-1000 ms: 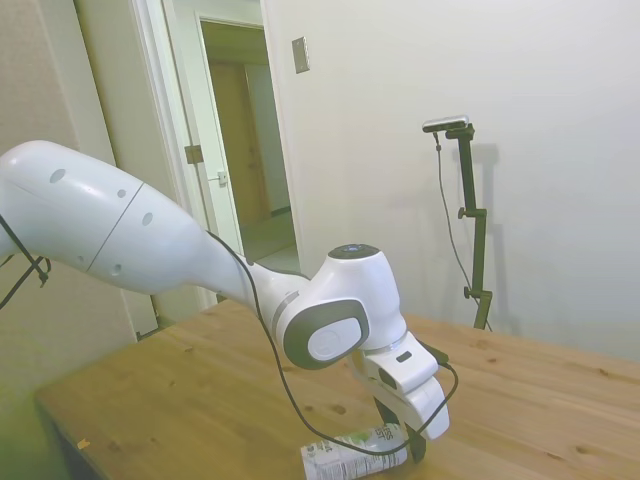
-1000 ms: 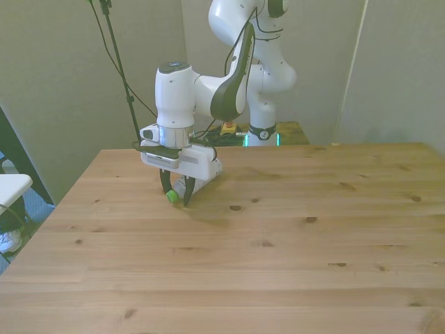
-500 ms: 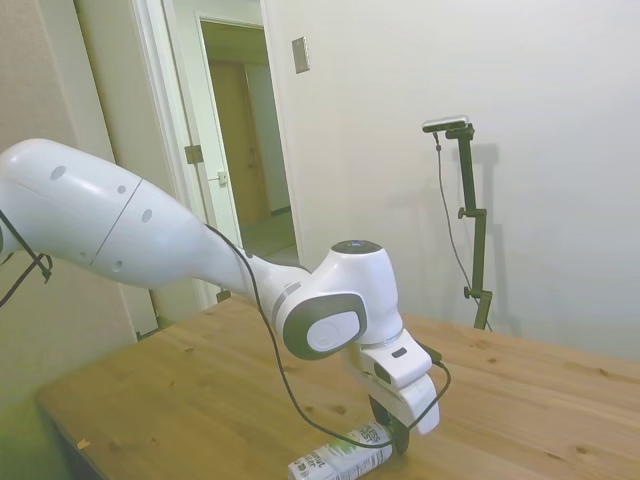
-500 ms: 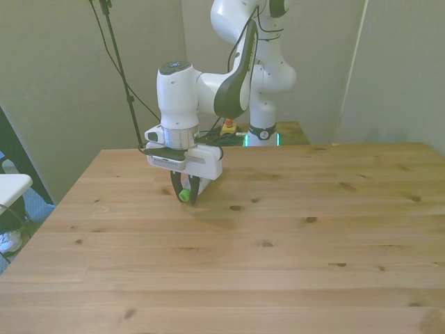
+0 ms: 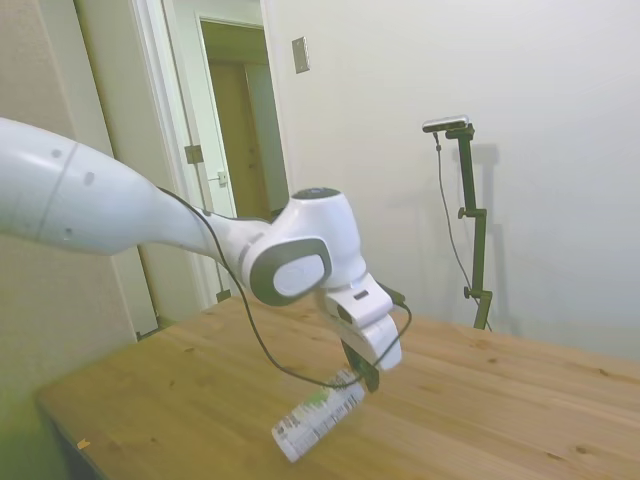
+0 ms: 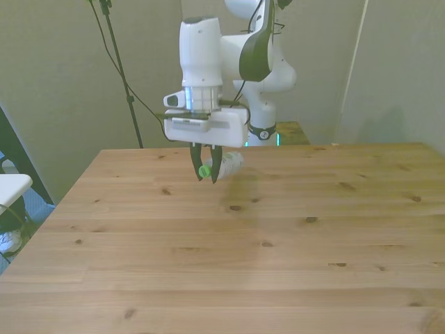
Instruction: Stand the water bottle
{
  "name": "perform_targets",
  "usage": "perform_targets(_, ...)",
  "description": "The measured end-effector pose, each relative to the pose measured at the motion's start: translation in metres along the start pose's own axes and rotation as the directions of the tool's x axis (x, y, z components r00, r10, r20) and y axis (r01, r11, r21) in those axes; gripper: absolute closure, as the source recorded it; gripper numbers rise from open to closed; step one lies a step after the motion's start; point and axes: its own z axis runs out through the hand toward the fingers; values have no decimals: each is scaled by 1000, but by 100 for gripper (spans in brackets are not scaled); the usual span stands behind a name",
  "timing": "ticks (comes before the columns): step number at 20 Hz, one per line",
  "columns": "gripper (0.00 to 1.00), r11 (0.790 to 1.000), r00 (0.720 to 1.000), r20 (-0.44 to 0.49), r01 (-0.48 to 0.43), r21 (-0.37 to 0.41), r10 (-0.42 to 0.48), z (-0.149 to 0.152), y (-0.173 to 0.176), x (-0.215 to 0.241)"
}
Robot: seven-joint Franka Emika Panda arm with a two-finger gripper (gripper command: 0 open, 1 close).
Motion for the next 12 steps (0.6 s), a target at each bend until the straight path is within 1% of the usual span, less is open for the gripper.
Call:
perform_targets(3,100,997,992,-114,-40,71,48,-36,-8,-21)
perform_targets(5,100,991,978,-191,-65,120,88,-53,-13,-37)
perform_targets(7,100,985,958,-265,-70,155,110,-66,-19,-55)
perform_targets(8,100,985,947,-300,-68,159,114,-69,-25,-86)
perform_targets(10,100,986,947,-300,-68,155,112,-68,-27,-91)
perform_targets(12,100,983,940,-317,-80,163,129,-67,-33,-97)
